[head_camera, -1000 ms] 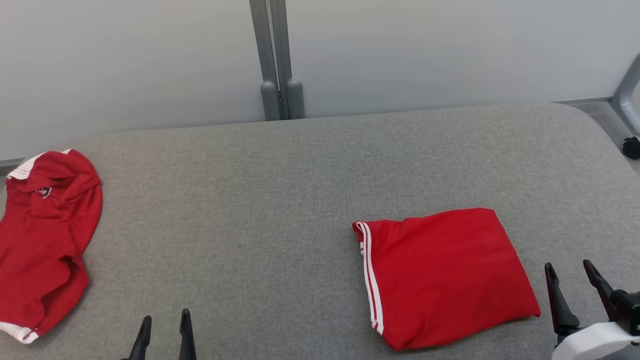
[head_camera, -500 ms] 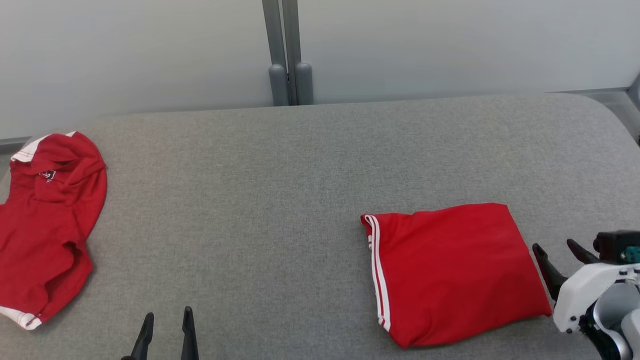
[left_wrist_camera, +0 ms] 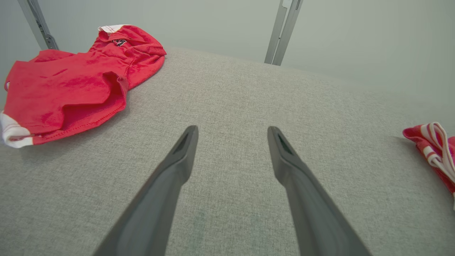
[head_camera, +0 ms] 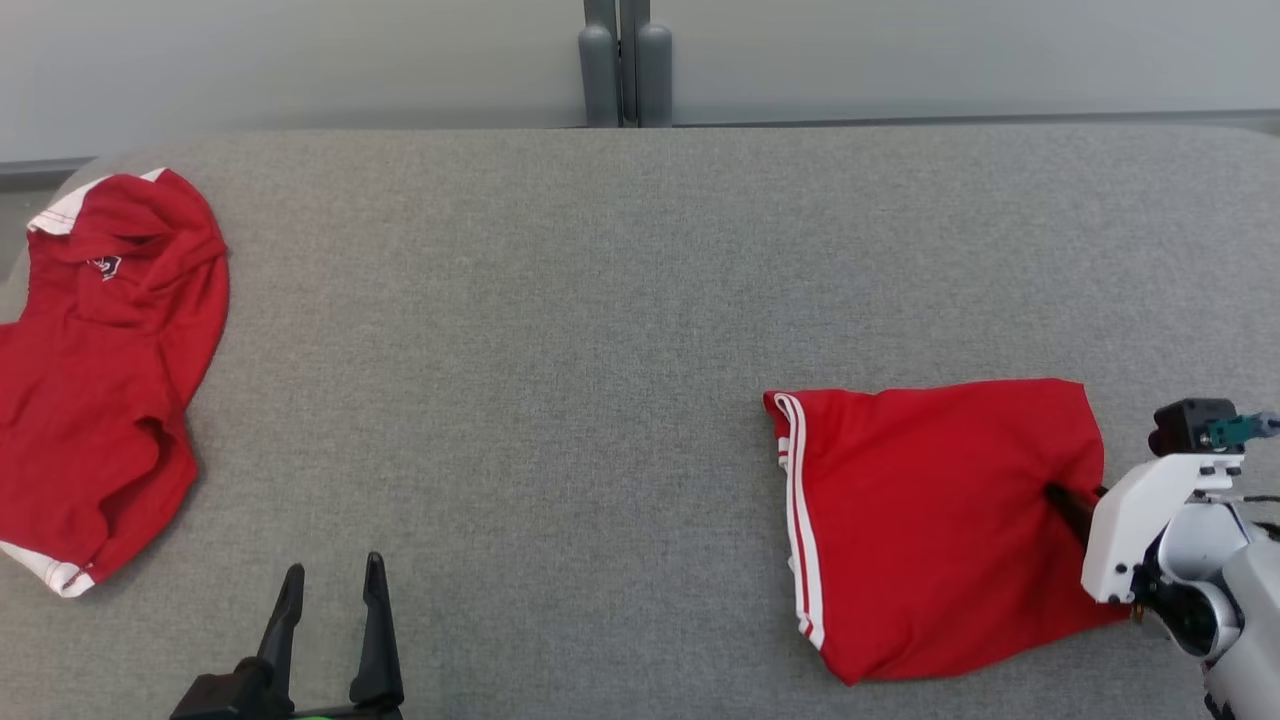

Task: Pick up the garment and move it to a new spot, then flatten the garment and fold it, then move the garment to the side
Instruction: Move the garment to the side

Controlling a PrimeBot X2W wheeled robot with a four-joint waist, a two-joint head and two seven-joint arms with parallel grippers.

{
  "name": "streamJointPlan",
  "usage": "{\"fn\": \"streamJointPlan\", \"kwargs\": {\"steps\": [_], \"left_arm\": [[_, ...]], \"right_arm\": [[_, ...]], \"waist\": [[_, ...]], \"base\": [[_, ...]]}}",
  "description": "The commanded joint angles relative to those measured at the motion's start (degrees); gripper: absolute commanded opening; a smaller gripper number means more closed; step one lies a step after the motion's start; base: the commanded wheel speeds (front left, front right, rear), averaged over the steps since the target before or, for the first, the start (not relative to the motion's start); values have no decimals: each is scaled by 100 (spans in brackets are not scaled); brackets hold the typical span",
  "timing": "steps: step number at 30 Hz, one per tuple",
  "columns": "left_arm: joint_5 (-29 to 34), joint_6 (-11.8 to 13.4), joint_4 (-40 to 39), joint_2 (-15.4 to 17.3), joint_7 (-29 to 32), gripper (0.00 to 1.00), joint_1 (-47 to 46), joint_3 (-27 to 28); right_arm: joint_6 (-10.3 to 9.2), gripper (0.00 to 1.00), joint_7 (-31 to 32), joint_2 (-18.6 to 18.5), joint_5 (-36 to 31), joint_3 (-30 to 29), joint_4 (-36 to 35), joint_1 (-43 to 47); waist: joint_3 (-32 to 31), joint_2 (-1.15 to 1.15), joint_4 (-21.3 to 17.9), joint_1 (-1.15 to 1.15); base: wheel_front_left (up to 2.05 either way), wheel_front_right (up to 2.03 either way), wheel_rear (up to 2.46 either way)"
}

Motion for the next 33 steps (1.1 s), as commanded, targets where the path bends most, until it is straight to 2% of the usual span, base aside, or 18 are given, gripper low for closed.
{"fn": "streamJointPlan", "kwargs": {"steps": [1,5,13,19,23,24,25,29,33], "left_arm": [[-26,10,-58,14,-1,100,-148,26],[40,-50,-145,14,-1,100,-423,14],[149,-203,-326,14,-1,100,-1220,-112],[235,-235,-545,16,-1,100,-1583,-246],[336,-256,-557,16,-1,100,-1624,-209],[352,-259,-558,15,-1,100,-1635,-192],[363,-262,-553,15,-1,100,-1643,-175],[389,-273,-497,15,-1,100,-1641,-95],[238,-203,-420,15,-1,100,-1415,-24]], "right_arm": [[0,0,-17,-57,170,0,-82,-184],[-4,0,-267,-520,159,-239,-204,-802],[-4,0,-689,-1443,-594,-946,205,-2111],[-3,0,-913,-1848,-883,-1676,674,-2559],[-3,0,-1093,-1796,-1130,-2076,1125,-2770],[-4,42,-1177,-1779,-1255,-2206,1256,-2841],[-3,100,-1212,-1748,-1384,-2242,1344,-2872],[-3,100,-1741,-1589,-2058,-2350,1422,-3030],[-3,100,-2597,-1184,-2484,-2338,1078,-2921]], "waist": [[298,0,14,0],[792,0,-152,0],[2024,0,-422,0],[2627,0,-601,0],[2732,0,-679,0],[2742,0,-694,0],[2744,0,-706,0],[2609,0,-745,0],[2077,0,-774,0]], "base": [[0,0,0],[0,0,0],[0,0,0],[0,0,0],[0,0,0],[0,0,0],[0,0,0],[0,0,0],[0,0,0]]}}
